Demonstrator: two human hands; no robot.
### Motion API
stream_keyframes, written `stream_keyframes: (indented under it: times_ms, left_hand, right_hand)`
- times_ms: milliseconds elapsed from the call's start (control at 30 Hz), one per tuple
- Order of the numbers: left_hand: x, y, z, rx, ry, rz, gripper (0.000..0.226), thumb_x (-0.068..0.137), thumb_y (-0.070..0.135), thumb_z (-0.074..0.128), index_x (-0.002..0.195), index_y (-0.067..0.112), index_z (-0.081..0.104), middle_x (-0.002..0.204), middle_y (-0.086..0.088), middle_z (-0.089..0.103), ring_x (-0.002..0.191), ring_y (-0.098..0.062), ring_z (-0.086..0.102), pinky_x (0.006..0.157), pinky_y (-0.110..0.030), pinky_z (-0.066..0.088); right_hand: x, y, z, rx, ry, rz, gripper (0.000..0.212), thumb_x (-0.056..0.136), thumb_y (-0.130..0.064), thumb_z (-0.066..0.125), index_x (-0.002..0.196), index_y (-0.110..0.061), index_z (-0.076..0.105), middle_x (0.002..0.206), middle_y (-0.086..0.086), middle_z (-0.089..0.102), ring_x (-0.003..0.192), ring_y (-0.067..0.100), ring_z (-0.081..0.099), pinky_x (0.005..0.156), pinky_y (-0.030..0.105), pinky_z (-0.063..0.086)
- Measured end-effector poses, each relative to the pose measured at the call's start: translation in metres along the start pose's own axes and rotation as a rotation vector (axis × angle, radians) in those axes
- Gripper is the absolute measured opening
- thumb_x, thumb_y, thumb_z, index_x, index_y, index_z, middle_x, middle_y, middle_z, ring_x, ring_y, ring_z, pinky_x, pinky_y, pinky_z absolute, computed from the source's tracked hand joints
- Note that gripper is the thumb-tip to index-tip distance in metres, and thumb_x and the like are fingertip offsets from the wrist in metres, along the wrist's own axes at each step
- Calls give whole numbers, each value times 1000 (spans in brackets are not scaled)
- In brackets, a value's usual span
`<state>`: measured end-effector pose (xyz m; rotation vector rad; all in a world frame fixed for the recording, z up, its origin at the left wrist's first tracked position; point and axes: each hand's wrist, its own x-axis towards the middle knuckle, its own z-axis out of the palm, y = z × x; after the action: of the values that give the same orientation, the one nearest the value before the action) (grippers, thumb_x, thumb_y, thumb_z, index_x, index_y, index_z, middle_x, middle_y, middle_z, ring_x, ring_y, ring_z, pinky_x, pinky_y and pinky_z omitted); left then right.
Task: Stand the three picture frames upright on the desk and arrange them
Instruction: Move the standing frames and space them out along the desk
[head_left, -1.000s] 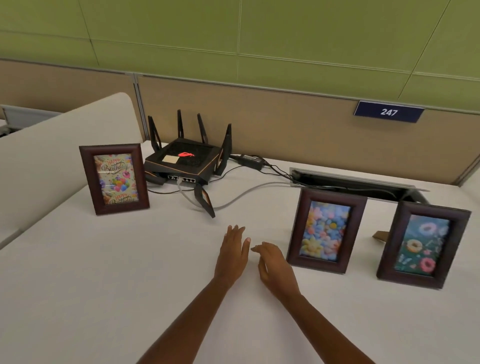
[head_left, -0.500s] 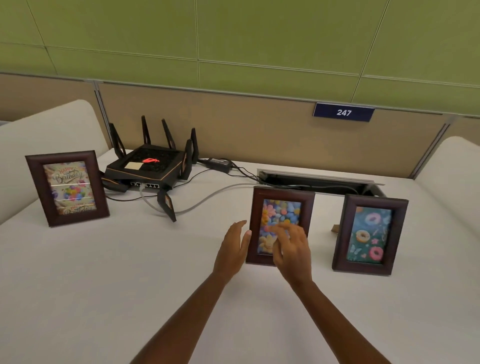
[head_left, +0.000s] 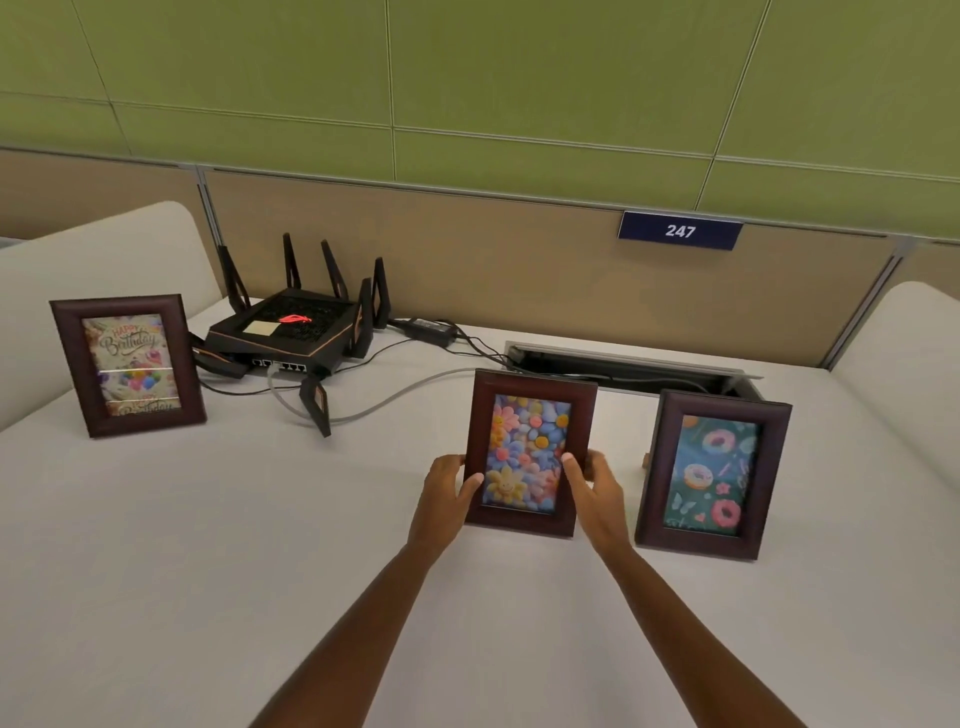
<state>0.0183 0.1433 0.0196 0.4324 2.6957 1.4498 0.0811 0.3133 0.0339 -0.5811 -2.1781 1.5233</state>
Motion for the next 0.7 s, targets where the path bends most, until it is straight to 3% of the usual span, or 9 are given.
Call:
stream_keyframes:
  times_ms: [133, 267, 333, 467, 600, 700]
  left_hand:
    - [-1, -8, 0, -1, -92, -17, 39, 94, 23, 46, 127, 3, 43, 131, -17, 53, 121, -27, 50, 98, -35, 45]
    - [1, -8, -1, -29, -127, -45, 35, 94, 21, 45, 124, 1, 45, 126, -17, 58, 114, -29, 56, 94, -37, 50]
    - [3, -7, -1, -21, -128, -56, 34, 94, 20, 46, 121, -1, 47, 124, -17, 59, 112, -30, 58, 92, -35, 50]
    - [8, -6, -3, -7, -133, -60, 33, 93, 20, 47, 119, -1, 48, 122, -17, 61, 110, -30, 59, 89, -33, 51]
    - [18, -7, -5, 1, -137, -65, 32, 93, 20, 48, 117, -1, 49, 121, -17, 62, 108, -30, 60, 90, -35, 51]
    - [28, -7, -6, 8, -130, -52, 31, 93, 19, 48, 117, 0, 50, 120, -16, 62, 108, -29, 60, 88, -33, 51]
  right_hand:
    - [7, 7, 2, 191, -213, 162, 37, 91, -27, 49, 123, -8, 46, 119, 10, 59, 100, 23, 61, 83, 32, 52]
    - [16, 9, -2, 325, -287, 267, 21, 88, -21, 55, 107, -14, 53, 103, 3, 62, 79, 9, 63, 58, 14, 55]
    - [22, 9, -4, 318, -330, 310, 12, 87, -15, 55, 99, -15, 54, 104, 5, 62, 80, 12, 62, 66, 21, 54]
    - [33, 5, -3, 308, -384, 317, 20, 82, -1, 53, 98, -13, 54, 104, 8, 62, 84, 18, 63, 72, 29, 53]
    - [40, 4, 0, 261, -398, 309, 26, 81, 1, 54, 105, -10, 52, 108, 10, 61, 97, 26, 60, 86, 37, 49]
    - [49, 2, 3, 248, -390, 291, 28, 80, 2, 54, 106, -10, 53, 109, 9, 62, 99, 27, 60, 87, 37, 50]
